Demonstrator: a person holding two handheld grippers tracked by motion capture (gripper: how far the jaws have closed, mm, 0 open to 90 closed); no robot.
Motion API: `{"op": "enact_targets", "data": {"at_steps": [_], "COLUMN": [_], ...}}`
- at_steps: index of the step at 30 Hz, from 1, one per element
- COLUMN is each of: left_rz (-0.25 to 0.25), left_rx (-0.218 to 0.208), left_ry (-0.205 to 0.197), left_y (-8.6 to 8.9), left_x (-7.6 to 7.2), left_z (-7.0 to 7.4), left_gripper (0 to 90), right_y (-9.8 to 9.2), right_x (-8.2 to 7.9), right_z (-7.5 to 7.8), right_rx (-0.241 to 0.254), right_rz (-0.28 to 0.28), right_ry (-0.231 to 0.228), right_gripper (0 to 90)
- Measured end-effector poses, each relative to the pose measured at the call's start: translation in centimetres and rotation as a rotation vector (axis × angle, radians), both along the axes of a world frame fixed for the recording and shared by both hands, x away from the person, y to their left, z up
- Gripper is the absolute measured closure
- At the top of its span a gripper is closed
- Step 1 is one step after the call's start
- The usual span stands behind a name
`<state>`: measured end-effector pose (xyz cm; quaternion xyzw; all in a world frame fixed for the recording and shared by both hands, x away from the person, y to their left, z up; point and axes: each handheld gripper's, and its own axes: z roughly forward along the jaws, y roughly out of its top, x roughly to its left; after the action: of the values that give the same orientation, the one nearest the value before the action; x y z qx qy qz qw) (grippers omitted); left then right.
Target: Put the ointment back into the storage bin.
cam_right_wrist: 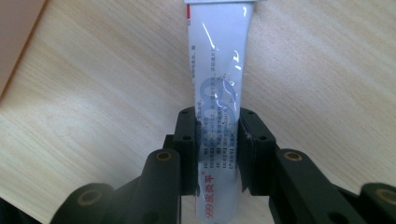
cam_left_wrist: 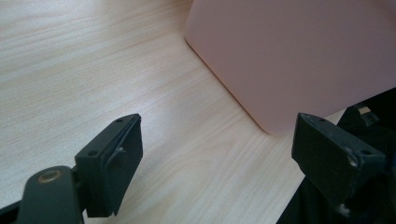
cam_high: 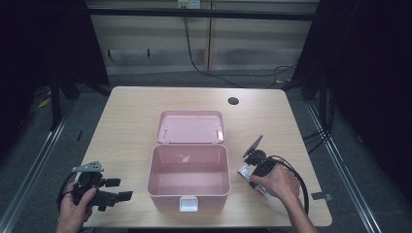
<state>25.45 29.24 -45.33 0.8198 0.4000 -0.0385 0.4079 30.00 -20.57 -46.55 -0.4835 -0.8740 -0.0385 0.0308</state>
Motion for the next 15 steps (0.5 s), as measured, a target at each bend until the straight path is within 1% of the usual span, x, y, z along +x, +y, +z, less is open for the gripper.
{"op": "enact_targets", "data": {"at_steps": [2,3,4,13,15], "left_rz": [0.004,0.004,0.005,0.004,0.004], "left_rx": [-0.003,-0.003,-0.004,-0.003,-0.002], "left_ry": [-0.001,-0.001,-0.001,0.000,0.001], "left_y": [0.00,0.02,0.01,-0.01,-0.02], "left_x": [-0.02,-0.02,-0.02,-0.02,-0.02], "left_z": [0.00,0.01,0.01,0.00,0.00], "left_gripper": [16.5,16.5,16.5,16.5,16.5], "right_y": [-0.11,-0.14,-0.21,-0.84,-0.94], "right_x": [-0.05,-0.07,-0.14,-0.49,-0.57], "right_z": [0.01,0.07,0.09,0.76,0.98], "right_rx": [0.011,0.007,0.018,0.055,0.068], "right_rz": [-0.003,0.000,0.001,-0.005,0.001], "right_ry": [0.002,0.009,0.009,0.005,0.007], "right_gripper": [72.0,72.0,72.0,71.9,72.0]}}
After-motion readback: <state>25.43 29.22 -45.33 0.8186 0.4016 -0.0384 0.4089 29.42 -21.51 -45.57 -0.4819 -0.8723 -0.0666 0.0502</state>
